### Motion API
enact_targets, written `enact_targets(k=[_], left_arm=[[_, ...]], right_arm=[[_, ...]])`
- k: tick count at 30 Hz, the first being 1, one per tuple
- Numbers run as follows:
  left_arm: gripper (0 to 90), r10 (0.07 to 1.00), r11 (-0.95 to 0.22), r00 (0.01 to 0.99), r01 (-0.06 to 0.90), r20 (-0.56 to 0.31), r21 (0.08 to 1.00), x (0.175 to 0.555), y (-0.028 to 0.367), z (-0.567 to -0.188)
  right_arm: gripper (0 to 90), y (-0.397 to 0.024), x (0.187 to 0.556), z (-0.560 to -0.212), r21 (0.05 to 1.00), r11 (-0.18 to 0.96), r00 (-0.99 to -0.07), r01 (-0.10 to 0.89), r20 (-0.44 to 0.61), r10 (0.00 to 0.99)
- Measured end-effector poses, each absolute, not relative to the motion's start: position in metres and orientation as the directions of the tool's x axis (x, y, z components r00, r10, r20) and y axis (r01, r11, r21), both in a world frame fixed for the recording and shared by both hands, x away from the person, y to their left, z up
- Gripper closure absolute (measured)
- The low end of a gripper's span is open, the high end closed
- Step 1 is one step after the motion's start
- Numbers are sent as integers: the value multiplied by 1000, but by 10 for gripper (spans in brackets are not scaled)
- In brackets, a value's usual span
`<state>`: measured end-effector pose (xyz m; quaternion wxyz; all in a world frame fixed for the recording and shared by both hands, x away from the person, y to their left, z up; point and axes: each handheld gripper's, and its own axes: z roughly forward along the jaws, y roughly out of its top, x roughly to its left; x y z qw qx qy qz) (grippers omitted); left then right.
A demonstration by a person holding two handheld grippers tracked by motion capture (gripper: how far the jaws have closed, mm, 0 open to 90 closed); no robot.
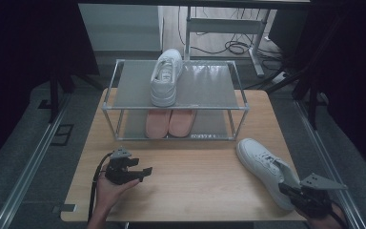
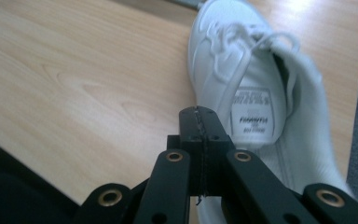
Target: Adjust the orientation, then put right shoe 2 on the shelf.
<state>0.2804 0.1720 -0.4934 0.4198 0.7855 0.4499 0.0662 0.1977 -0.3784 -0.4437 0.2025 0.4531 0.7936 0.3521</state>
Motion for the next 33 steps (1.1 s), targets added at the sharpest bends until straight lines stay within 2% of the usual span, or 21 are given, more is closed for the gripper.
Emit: enact_targets(k=[12, 25, 27, 33], left_arm=[[284, 759, -246, 592, 647, -272, 721, 280, 171, -493], [284, 760, -243, 590, 648, -273, 722, 279, 172, -492], [284, 760, -244, 590, 648, -273, 721, 279, 172, -493], [284, 758, -245, 592, 647, -273, 723, 279, 172, -492]], right_arm=[[900, -385, 223, -427, 774, 319, -523, 546, 18, 852], [883, -402, 240, -426, 791, 290, -518, 538, 39, 855], [860, -405, 241, -426, 791, 283, -513, 542, 44, 857], [658, -414, 244, -426, 787, 286, -494, 546, 27, 869]])
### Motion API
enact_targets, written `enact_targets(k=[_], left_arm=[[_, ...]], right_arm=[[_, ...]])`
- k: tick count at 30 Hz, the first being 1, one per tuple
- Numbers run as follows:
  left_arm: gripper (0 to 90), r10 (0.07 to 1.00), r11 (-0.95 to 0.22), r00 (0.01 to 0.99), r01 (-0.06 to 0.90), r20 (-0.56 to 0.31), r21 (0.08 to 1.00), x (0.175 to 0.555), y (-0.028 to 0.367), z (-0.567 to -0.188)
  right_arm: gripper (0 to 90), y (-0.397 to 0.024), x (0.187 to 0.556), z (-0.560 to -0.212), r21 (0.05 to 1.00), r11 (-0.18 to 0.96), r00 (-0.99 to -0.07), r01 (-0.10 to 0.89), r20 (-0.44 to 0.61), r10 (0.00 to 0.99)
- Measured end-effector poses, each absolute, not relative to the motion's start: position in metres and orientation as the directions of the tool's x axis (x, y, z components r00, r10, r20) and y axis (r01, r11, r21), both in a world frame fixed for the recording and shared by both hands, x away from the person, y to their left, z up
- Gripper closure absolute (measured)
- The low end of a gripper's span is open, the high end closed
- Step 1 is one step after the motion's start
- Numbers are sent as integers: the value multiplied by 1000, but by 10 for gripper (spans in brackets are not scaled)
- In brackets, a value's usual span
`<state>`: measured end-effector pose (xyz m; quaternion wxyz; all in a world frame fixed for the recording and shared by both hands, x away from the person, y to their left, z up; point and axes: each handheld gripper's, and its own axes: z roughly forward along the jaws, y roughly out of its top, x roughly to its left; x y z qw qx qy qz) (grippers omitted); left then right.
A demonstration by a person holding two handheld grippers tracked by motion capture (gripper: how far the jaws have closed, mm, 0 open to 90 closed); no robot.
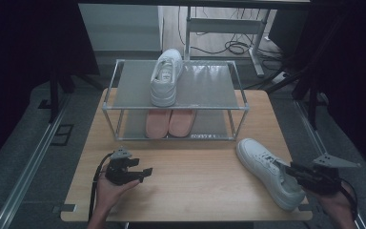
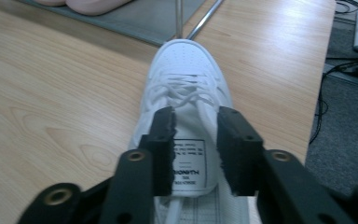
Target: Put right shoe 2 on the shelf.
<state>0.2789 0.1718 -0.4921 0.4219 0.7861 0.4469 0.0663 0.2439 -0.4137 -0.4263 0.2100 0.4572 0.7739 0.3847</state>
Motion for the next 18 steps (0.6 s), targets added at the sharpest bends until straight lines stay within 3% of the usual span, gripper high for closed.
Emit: enact_targets(k=[6, 18], left_arm=[[283, 760, -242, 591, 645, -272, 725, 279, 172, -491], [284, 756, -249, 596, 644, -271, 723, 279, 170, -492]], right_arm=[[539, -421, 249, -432, 769, 284, -469, 573, 23, 883], [507, -412, 269, -451, 700, 353, -479, 621, -19, 878]])
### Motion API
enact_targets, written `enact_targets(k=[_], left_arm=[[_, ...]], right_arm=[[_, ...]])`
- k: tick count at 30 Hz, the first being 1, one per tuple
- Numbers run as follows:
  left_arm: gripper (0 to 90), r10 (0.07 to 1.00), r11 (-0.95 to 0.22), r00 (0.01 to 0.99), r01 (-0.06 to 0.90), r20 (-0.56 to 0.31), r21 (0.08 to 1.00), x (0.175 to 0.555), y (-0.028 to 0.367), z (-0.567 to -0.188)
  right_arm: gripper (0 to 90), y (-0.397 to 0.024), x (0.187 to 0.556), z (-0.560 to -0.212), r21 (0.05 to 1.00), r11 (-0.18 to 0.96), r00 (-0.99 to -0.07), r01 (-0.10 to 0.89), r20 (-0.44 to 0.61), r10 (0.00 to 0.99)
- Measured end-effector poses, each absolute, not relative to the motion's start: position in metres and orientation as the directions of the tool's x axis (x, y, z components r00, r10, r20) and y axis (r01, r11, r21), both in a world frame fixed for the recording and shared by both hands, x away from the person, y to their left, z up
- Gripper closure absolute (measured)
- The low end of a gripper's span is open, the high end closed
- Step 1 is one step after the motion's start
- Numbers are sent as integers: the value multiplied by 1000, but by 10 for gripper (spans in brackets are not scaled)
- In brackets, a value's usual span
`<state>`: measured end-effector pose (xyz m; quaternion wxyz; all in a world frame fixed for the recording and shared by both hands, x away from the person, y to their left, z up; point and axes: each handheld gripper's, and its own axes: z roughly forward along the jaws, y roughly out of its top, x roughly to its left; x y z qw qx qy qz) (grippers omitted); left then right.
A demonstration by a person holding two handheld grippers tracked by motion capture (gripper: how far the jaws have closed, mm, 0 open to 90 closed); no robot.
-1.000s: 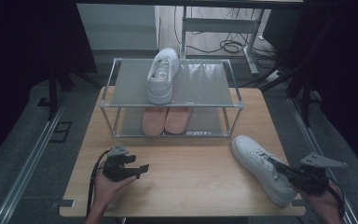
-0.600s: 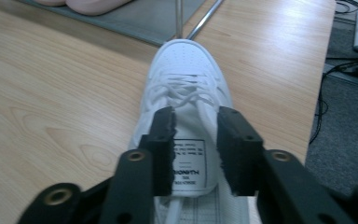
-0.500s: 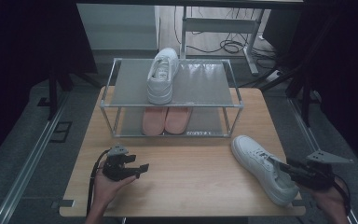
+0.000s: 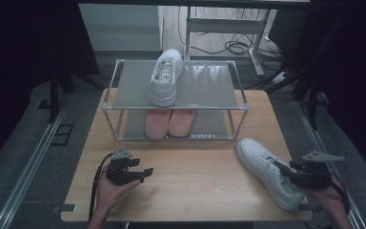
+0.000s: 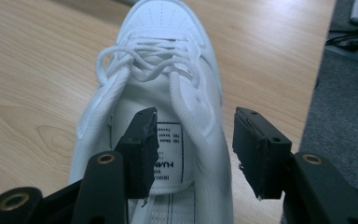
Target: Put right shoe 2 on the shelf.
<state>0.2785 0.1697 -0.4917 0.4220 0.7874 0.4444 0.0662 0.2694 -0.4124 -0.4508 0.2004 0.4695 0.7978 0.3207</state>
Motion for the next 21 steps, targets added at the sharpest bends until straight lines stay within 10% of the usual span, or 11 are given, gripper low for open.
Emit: enact_targets(k=[21], left_arm=[[284, 759, -248, 592, 648, -271, 720, 280, 171, -493]], right_arm=[[837, -413, 298, -467, 640, 381, -481, 668, -20, 877]])
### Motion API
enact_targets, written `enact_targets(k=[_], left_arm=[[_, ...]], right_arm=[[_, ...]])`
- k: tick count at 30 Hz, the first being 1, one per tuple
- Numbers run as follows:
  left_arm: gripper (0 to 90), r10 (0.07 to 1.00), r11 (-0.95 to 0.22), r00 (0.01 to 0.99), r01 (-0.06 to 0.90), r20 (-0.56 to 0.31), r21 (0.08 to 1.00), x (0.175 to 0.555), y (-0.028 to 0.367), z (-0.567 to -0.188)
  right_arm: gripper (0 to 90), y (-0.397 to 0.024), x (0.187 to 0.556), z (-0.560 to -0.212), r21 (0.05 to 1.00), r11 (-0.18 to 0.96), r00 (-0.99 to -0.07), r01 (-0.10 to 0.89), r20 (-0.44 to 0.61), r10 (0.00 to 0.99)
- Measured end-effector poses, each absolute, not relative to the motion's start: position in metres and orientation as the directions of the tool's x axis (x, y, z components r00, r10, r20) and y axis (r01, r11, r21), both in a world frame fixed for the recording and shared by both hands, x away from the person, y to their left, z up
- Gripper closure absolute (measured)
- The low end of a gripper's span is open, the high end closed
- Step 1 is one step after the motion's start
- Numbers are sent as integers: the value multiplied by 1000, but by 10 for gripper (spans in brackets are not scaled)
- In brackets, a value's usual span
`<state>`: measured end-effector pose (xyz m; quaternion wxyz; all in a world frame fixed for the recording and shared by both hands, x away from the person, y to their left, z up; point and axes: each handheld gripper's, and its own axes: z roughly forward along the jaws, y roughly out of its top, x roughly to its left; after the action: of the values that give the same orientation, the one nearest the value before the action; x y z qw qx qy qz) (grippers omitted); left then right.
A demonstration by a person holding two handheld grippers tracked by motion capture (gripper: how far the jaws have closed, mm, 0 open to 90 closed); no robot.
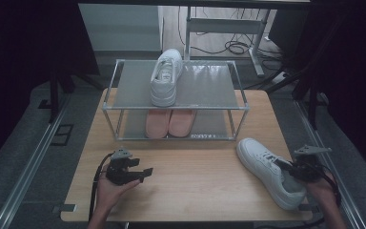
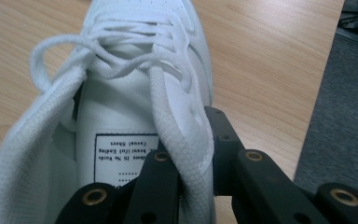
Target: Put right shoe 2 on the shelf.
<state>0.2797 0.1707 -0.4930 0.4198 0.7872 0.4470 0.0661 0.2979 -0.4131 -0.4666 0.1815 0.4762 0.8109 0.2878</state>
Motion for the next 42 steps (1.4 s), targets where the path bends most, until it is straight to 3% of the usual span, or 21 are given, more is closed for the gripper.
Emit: enact_targets(k=[9, 20, 42], left_arm=[[284, 764, -241, 586, 647, -269, 723, 280, 172, -492], [285, 777, -214, 570, 636, -265, 742, 278, 175, -490], [286, 765, -235, 590, 630, -259, 741, 278, 172, -492]], right_arm=[[843, -411, 293, -464, 694, 338, -489, 636, 24, 872], [841, -412, 280, -452, 763, 211, -489, 610, 154, 858], [840, -366, 281, -434, 808, 186, -583, 559, 223, 781]])
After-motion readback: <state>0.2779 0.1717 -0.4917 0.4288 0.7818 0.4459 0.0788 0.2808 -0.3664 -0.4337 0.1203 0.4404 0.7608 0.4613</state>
